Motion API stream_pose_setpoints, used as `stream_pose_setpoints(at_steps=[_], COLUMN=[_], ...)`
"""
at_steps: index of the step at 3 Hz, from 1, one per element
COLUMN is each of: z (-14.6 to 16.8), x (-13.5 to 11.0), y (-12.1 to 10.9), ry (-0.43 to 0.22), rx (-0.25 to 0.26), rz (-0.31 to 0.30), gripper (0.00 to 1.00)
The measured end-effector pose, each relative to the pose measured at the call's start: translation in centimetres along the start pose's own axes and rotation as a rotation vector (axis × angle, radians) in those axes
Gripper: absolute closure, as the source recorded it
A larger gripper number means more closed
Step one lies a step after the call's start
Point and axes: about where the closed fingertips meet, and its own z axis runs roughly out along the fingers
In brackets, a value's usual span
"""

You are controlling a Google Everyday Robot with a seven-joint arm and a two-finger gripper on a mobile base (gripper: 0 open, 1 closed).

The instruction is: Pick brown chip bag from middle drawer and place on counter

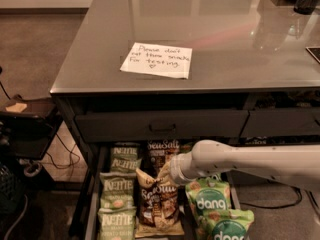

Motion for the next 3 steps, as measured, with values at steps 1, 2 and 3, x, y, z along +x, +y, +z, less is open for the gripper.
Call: stream_pose_setpoints(at_steps=[1, 2, 3], z=[-3.7, -7.7, -12.4], x=[-1.8, -3.7, -6.4], y=[0.8, 0.9, 0.6], ry=[-0.069, -0.102, -0.116], rx=[-0.012, -0.022, -0.006], rz=[0.038, 0.082, 0.086], gripper=[1.0, 1.0, 1.0])
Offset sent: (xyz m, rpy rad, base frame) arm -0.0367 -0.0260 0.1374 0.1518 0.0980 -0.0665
